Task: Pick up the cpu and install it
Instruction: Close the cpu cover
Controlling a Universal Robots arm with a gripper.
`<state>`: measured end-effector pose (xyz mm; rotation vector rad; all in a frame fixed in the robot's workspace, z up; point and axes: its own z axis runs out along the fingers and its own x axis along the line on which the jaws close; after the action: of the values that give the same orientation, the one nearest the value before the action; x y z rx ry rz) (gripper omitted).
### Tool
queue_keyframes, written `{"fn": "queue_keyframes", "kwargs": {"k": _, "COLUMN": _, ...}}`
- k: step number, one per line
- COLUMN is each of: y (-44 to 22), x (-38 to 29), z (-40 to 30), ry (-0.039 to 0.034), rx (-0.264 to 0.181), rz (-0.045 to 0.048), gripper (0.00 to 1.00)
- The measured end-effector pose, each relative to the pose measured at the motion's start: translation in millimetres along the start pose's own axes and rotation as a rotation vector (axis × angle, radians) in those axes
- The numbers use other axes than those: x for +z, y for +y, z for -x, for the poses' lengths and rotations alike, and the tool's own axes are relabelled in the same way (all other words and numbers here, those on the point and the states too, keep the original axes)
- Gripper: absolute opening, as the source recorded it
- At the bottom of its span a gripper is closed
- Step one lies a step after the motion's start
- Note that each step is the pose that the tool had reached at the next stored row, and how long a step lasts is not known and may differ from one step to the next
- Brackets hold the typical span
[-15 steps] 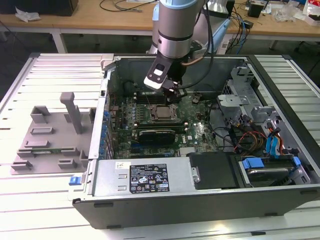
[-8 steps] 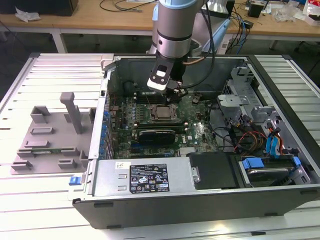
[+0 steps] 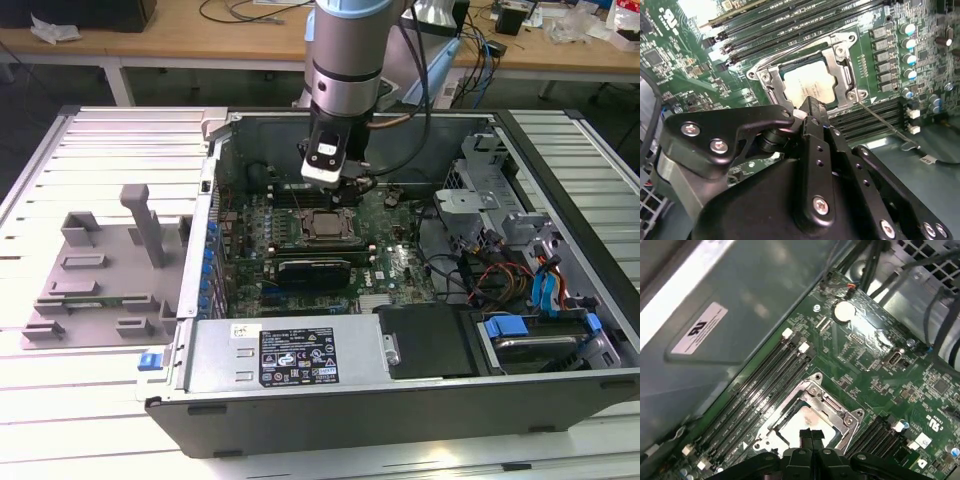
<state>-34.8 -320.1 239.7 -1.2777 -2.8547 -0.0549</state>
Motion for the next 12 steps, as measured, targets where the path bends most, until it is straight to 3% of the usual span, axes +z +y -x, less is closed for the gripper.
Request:
{"fn": "queue_keyframes", "kwargs": {"k": 7, "y": -0.3, "x": 0.1, "z": -0.3, "ry": 0.0036, "rx": -0.135, "rz": -0.0037, "gripper": 0.11}}
{"fn": "queue_keyframes", "kwargs": {"k": 12, "y": -0.5, "x": 0.2, "z": -0.5, "ry": 0.0071, "rx": -0.267, "rz": -0.0072, "gripper": 0.11}}
